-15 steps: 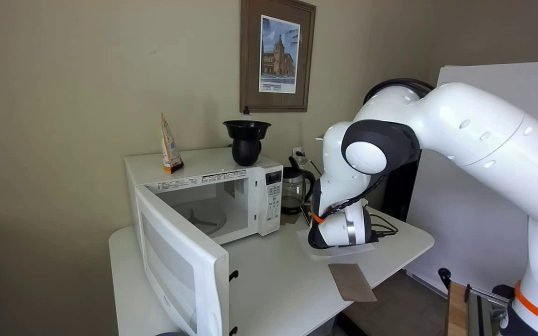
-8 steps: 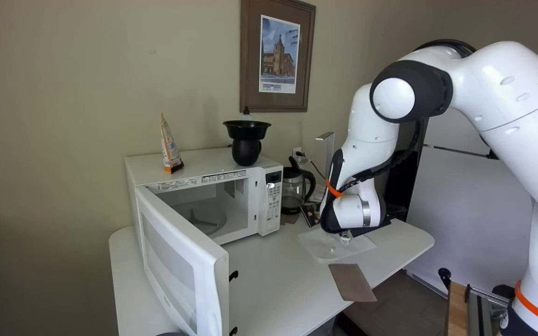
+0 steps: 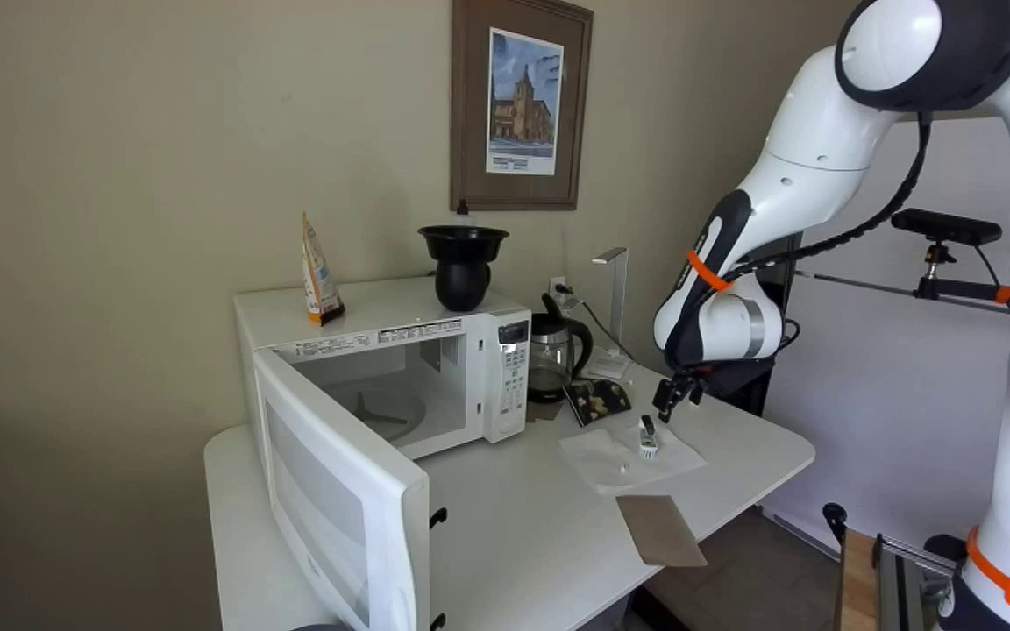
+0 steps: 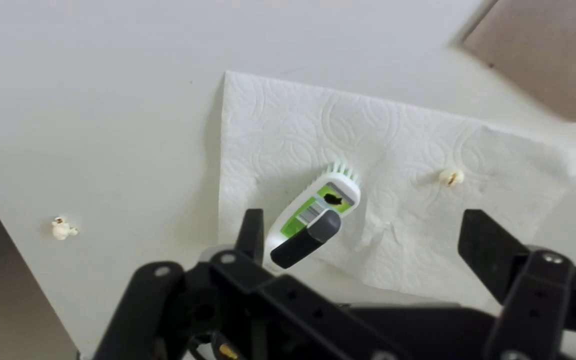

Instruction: Use the brush to scrub the inside of the microwave.

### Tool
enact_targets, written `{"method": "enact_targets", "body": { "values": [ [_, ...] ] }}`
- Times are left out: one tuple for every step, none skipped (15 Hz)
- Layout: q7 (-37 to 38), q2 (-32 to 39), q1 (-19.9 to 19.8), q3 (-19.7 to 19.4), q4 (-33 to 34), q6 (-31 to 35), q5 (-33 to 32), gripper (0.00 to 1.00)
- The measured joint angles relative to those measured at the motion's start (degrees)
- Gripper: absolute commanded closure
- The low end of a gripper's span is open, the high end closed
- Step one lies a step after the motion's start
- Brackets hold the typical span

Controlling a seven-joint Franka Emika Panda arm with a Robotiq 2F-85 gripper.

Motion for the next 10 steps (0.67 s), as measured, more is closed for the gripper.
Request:
{"method": "enact_targets", "body": {
  "values": [
    [-0.70, -2.65, 1.88, -2.41, -0.84, -3.79, -2.33, 0.00],
    [-0.66, -5.00, 3.83, -4.47, -1.25, -7.78, -4.94, 0.00],
    [-0.40, -7.32, 5.64, -6.03, -1.37, -11.78, -7.82, 0.00],
    [0.16, -9.93, 7.19, -6.94, -1.35, -16.04, -10.68, 0.00],
    [0.97, -12.67, 8.31, -7.07, -1.27, -20.17, -12.93, 0.00],
    [2.53, -15.59, 7.47, -4.89, -1.16, -23.81, -14.58, 0.00],
    [4.01, -18.50, 5.26, -1.02, -1.14, -26.19, -14.58, 0.00],
    [4.96, -21.25, 3.53, 2.03, -1.18, -27.70, -14.52, 0.00],
    [5.36, -23.13, 2.72, 3.43, -1.34, -28.52, -14.52, 0.00],
    [5.39, -24.35, 2.29, 3.93, -1.66, -28.78, -14.52, 0.00]
  ]
}}
